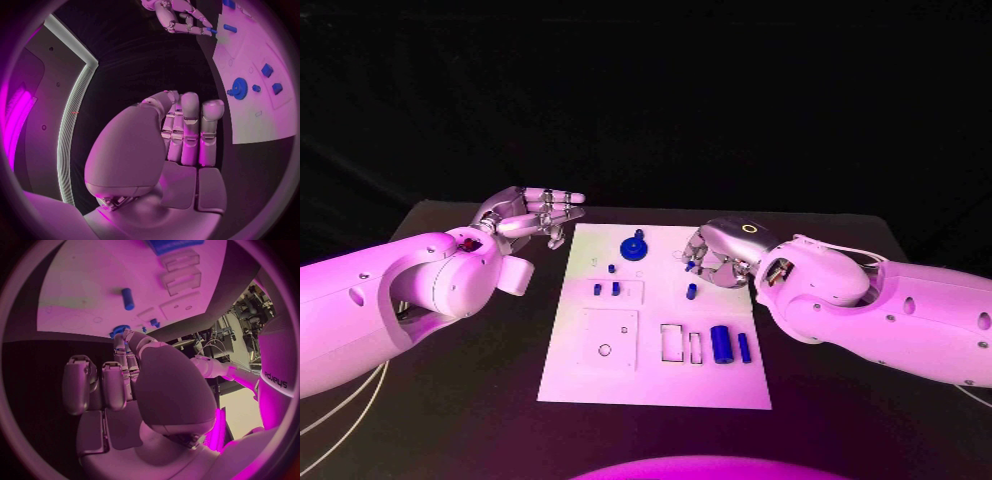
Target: Assemble the parts on the task board
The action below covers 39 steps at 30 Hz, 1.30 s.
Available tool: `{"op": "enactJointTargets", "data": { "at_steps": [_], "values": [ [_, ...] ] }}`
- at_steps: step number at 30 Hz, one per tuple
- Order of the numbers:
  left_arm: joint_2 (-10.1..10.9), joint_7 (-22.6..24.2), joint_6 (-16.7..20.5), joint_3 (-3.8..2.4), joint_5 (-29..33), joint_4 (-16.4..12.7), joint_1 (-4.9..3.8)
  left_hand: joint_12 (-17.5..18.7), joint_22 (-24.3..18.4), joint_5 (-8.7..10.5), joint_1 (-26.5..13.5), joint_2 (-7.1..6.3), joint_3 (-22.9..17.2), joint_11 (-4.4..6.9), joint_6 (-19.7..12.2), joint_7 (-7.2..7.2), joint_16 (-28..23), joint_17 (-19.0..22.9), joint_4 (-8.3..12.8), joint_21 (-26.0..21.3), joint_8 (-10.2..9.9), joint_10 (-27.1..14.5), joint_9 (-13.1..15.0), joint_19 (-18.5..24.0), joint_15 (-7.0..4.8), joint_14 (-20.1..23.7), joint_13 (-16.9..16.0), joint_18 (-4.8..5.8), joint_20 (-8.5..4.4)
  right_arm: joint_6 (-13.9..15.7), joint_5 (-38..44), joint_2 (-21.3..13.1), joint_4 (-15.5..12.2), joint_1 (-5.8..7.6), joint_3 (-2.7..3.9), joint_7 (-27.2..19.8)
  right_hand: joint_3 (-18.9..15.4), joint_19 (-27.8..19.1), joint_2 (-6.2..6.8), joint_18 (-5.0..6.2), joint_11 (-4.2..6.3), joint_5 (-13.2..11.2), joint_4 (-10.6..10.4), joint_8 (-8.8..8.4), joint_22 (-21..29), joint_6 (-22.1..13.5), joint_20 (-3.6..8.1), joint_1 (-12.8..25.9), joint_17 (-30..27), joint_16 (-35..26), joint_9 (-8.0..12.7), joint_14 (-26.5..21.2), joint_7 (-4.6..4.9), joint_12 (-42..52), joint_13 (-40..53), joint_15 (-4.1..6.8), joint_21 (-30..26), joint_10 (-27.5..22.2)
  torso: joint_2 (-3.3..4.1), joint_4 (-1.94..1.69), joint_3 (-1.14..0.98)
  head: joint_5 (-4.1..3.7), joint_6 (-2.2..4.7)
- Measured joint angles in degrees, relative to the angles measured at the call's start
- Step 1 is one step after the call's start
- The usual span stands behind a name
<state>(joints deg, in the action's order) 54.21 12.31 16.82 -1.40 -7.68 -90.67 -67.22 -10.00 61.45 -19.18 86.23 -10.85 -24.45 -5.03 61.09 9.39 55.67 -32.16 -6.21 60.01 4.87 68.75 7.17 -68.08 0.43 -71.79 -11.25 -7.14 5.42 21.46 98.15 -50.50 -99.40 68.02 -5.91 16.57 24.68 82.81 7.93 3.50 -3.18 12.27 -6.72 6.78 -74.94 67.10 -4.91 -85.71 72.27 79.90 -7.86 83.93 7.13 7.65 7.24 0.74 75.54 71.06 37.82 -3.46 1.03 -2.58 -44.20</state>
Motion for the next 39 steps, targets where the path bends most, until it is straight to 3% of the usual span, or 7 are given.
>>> {"op": "enactJointTargets", "data": {
  "at_steps": [8,12,21,31,39],
  "values": [
    [-0.48,-0.08,-0.19,0.08,-0.03,-0.05,0.0,0.0,-0.03,0.0,0.0,0.0,0.0,0.0,0.0,0.0,0.0,0.0,0.0,0.0,0.0,0.0,-0.02,0.0,0.0,0.0,-0.02,0.0,0.0,0.31,-1.05,4.94,-1.34,-0.36,0.02,-0.38,0.0,0.0,0.23,0.0,-0.06,0.0,0.0,0.0,0.01,0.05,0.0,0.22,-0.01,0.0,0.02,0.0,0.04,-0.22,0.01,0.0,0.0,0.05,-0.01,-0.2,0.03,1.42,-0.34],
    [-0.64,-0.12,-0.21,0.12,-0.04,-0.23,0.01,0.0,-0.05,0.0,0.0,0.0,0.0,0.0,-0.01,0.0,0.0,0.0,0.0,0.01,0.0,0.0,-0.05,0.0,0.0,0.0,-0.05,0.01,0.0,0.28,-1.62,7.58,-0.18,-1.57,-0.19,-0.76,0.0,0.0,0.13,0.0,-0.06,0.0,0.0,-0.01,0.01,0.04,0.0,0.32,-0.08,0.0,0.0,0.0,0.04,-0.22,-0.06,0.0,0.0,0.05,0.02,-0.23,0.1,2.73,-0.63],
    [-1.03,-0.28,-0.2,0.21,-0.05,-0.65,0.01,-0.33,-0.21,0.0,-0.91,0.15,0.58,-0.21,-0.22,0.2,-0.23,0.37,-0.26,-0.33,0.0,-0.21,-0.15,0.21,0.0,0.0,-0.14,0.0,0.21,-0.16,-2.7,12.2,2.58,-4.59,-0.56,-1.67,0.0,0.0,-0.14,0.0,-0.06,-0.11,0.01,-0.24,0.02,0.0,0.0,0.6,-0.16,0.0,-0.04,0.0,0.07,-0.38,-0.06,-0.01,0.0,0.05,0.07,-0.2,0.18,4.5,-1.39],
    [-1.23,-0.42,-0.22,0.22,0.0,-1.04,0.01,-0.65,-0.3,0.0,-0.91,0.15,0.58,-0.01,-0.22,0.2,-0.23,0.47,-0.26,-0.33,0.0,-0.41,-0.22,0.21,0.01,0.0,-0.2,0.0,0.21,-1.15,-3.04,14.44,5.12,-6.3,-0.83,-2.3,0.15,0.0,-0.14,0.0,-0.06,-0.2,0.16,-0.3,0.02,-0.02,0.0,0.6,-0.22,0.0,-0.05,0.0,0.07,-0.45,-0.12,-0.01,0.0,0.05,0.07,-0.21,0.14,5.65,-2.27],
    [-1.31,-0.5,-0.25,0.23,0.0,-1.13,0.0,-0.65,-0.3,0.0,-0.91,0.15,0.58,-0.01,-0.22,0.2,-0.23,0.46,-0.26,-0.33,0.0,-0.41,-0.21,0.21,0.01,0.0,-0.2,0.0,0.21,-1.93,-3.1,14.86,5.87,-6.75,-0.87,-2.61,0.15,-0.01,-0.14,0.0,-0.07,-0.22,0.16,-0.41,0.03,-0.1,0.0,0.59,-0.21,-0.01,-0.02,0.0,0.12,-0.45,-0.12,-0.01,0.0,0.05,0.06,-0.2,0.1,6.23,-2.95]
  ]
}}
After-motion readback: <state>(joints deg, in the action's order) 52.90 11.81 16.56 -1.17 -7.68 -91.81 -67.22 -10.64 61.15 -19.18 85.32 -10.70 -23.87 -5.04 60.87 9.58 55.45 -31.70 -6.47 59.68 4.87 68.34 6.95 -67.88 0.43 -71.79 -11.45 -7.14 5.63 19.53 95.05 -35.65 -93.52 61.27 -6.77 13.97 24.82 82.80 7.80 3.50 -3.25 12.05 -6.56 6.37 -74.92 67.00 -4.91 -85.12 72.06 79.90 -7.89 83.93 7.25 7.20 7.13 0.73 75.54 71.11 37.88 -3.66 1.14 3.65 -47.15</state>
